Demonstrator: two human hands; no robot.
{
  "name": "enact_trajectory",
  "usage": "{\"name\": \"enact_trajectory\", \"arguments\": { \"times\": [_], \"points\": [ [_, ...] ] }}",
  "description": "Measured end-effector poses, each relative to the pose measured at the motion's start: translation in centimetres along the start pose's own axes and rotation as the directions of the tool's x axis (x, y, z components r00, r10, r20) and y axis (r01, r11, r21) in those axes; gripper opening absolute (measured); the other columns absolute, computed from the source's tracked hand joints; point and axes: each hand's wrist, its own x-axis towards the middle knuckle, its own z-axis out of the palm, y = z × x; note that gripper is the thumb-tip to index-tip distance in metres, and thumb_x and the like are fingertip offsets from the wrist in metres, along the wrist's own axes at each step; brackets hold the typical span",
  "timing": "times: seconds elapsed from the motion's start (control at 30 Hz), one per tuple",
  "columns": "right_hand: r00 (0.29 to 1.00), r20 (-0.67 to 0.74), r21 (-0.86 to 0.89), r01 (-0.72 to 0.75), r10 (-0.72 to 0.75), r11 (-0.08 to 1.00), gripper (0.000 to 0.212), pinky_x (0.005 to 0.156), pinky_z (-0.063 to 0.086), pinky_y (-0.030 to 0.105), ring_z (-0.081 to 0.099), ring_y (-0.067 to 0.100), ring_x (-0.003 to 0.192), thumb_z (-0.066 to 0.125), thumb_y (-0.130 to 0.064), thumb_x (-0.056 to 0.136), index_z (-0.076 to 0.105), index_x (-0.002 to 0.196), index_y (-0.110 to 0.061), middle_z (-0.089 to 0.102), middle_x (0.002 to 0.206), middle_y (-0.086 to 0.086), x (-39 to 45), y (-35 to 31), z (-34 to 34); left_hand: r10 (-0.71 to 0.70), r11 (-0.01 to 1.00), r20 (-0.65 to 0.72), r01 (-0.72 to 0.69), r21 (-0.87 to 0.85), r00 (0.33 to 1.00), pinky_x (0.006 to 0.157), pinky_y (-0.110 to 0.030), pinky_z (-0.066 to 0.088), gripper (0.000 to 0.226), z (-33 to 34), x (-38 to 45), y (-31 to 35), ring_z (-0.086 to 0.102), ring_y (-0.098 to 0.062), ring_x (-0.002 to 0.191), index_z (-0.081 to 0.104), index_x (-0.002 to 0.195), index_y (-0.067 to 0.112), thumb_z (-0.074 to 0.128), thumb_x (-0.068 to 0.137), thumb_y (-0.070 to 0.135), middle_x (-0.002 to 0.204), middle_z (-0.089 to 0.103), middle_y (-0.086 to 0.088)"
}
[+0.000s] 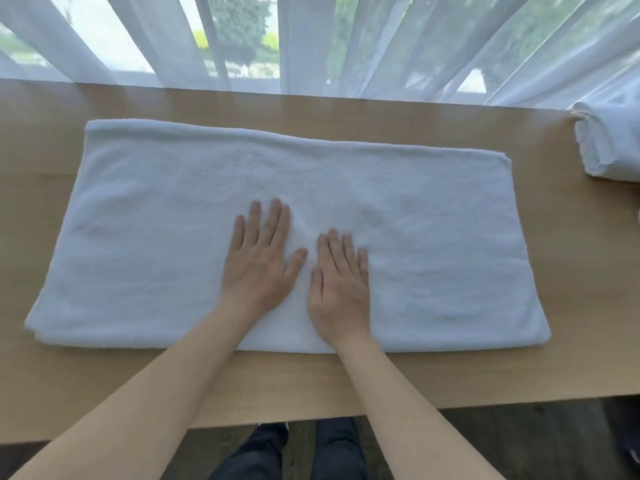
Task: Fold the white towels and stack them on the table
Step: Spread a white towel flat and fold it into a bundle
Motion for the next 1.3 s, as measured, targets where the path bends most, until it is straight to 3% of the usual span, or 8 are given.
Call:
{"name": "enact_trajectory", "arguments": {
  "times": [0.23, 0.37, 0.57, 0.73, 0.8, 0.97, 1.13, 1.3],
  "points": [
    [0.999, 0.037, -0.161, 0.002, 0.004, 0.987, 0.055, 0.125, 0.005, 0.047, 0.008, 0.018, 0.154, 0.026, -0.043, 0.104, 0.027, 0.158, -0.029, 0.017, 0.166, 0.002, 1.9, 8.9, -4.5, 0.065, 0.998, -0.012, -0.065, 0.011, 0.998, 0.123, -0.041, -0.013, 0.073, 1.9, 5.8, 8.8, -0.008, -0.026, 0.155, 0.004, 0.161, 0.018, 0.009, 0.098, 0.056, 0.169, -0.002, -0.002],
    [0.984, 0.061, -0.170, -0.153, 0.165, 0.973, 0.058, 0.124, -0.007, 0.042, -0.007, 0.014, 0.154, 0.017, -0.050, 0.103, 0.006, 0.159, -0.040, -0.002, 0.168, -0.004, 5.3, 14.9, -7.3, 0.050, 0.998, -0.003, -0.050, 0.035, 0.999, 0.123, -0.052, -0.009, 0.074, 2.3, 8.0, 11.9, -0.010, -0.031, 0.155, -0.004, 0.160, 0.019, 0.009, 0.096, 0.052, 0.169, -0.007, -0.004],
    [0.930, 0.014, -0.186, -0.358, 0.366, 0.915, 0.060, 0.123, -0.008, 0.041, -0.010, 0.014, 0.154, 0.012, -0.057, 0.100, 0.000, 0.158, -0.043, -0.008, 0.168, -0.006, 7.1, 23.7, -11.5, -0.249, 0.968, 0.039, 0.250, -0.009, 0.968, 0.106, -0.078, -0.015, 0.072, 2.6, 12.7, 19.8, -0.020, -0.052, 0.147, -0.011, 0.159, 0.023, 0.013, 0.096, 0.048, 0.167, -0.017, -0.012],
    [0.883, -0.144, 0.050, -0.444, 0.446, 0.895, 0.057, 0.123, 0.013, 0.045, 0.016, 0.025, 0.153, 0.043, -0.039, 0.103, 0.030, 0.157, -0.025, 0.022, 0.165, 0.007, 5.0, 25.7, -12.8, 0.228, 0.972, 0.009, -0.228, 0.050, 0.974, 0.120, -0.058, -0.010, 0.073, 3.9, 15.2, 25.2, -0.008, -0.030, 0.155, 0.004, 0.162, 0.018, 0.009, 0.098, 0.055, 0.169, -0.005, -0.007],
    [0.853, -0.161, 0.151, -0.475, 0.496, 0.867, 0.056, 0.119, 0.022, 0.043, 0.026, 0.026, 0.148, 0.053, -0.035, 0.100, 0.040, 0.152, -0.018, 0.033, 0.160, 0.008, 4.0, 25.9, -13.1, 0.292, 0.955, 0.039, -0.294, 0.046, 0.956, 0.122, -0.053, -0.011, 0.074, 4.4, 16.8, 28.1, -0.008, -0.029, 0.155, 0.005, 0.161, 0.021, 0.009, 0.097, 0.057, 0.169, -0.003, -0.006],
    [0.725, -0.228, 0.320, -0.575, 0.650, 0.753, 0.048, 0.101, 0.038, 0.040, 0.051, 0.027, 0.114, 0.070, -0.034, 0.089, 0.057, 0.130, -0.012, 0.058, 0.124, 0.007, 1.0, 27.2, -14.5, 0.328, 0.943, 0.056, -0.330, 0.045, 0.943, 0.123, -0.050, -0.010, 0.081, 5.4, 19.5, 34.1, -0.007, -0.029, 0.155, 0.009, 0.161, 0.017, 0.021, 0.097, 0.065, 0.169, -0.001, -0.011],
    [0.599, 0.094, 0.420, -0.748, 0.795, 0.514, 0.034, 0.077, 0.048, 0.039, 0.057, 0.020, 0.094, 0.060, -0.056, 0.090, 0.054, 0.096, -0.023, 0.059, 0.093, -0.008, -0.6, 28.6, -15.7, 0.125, 0.991, -0.034, -0.127, -0.048, 0.992, 0.115, -0.044, 0.015, 0.083, 4.7, 19.9, 37.1, 0.024, -0.030, 0.144, 0.035, 0.148, 0.022, 0.056, 0.084, 0.070, 0.157, 0.028, -0.006],
    [0.745, 0.162, 0.521, -0.621, 0.647, 0.586, 0.051, 0.061, 0.037, 0.035, 0.049, 0.022, 0.070, 0.062, -0.057, 0.087, 0.043, 0.060, -0.017, 0.047, 0.064, -0.004, -0.6, 28.2, -17.3, -0.016, 0.980, 0.003, 0.017, -0.197, 1.000, 0.101, -0.041, 0.030, 0.086, 2.6, 19.7, 38.3, 0.034, -0.026, 0.128, 0.041, 0.139, 0.023, 0.061, 0.076, 0.078, 0.140, 0.036, -0.002]
  ]
}}
